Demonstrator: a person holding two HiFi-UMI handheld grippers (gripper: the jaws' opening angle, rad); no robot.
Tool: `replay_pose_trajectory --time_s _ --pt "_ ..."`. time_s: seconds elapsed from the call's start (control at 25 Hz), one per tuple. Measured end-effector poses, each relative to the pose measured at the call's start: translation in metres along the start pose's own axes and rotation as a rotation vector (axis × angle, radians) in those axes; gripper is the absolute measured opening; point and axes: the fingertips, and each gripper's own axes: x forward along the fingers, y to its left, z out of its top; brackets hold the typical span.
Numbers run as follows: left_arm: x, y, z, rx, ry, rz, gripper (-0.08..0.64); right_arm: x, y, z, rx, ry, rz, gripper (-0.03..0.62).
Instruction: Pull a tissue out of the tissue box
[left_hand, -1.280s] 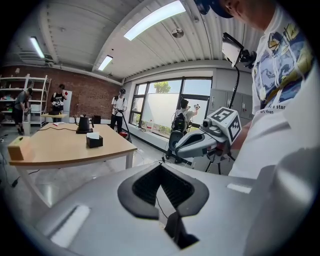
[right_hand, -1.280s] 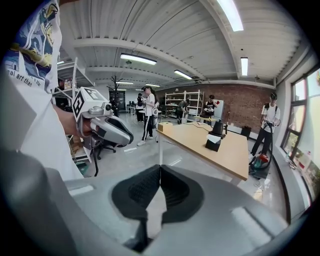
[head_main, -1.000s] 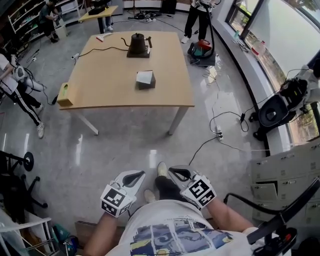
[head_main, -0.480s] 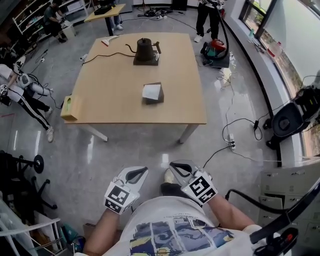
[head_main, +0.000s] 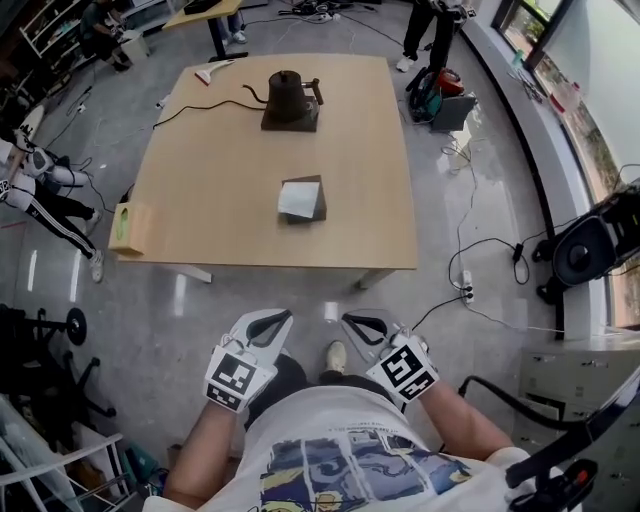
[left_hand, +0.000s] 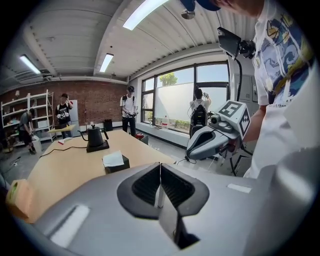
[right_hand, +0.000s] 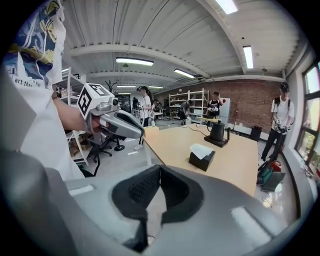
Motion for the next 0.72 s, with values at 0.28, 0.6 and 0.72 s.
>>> replay_pose_trajectory --time_s 0.28,0.6,0.72 --pt "0.033 0.074 0.001 0.097 0.039 -0.031 0.085 0.042 -0.038 0.015 0.058 0.030 -0.061 0.003" --pt "0.068 0.164 -0.013 0.334 0.134 -0.114 0.131 0.095 -0.070 0.050 0.137 0.039 -0.180 0.003" --pt "0.084 0.185 -0.020 0.403 0.154 -0.157 0.148 0.106 -0.074 0.055 0.167 0.047 -0.228 0.003"
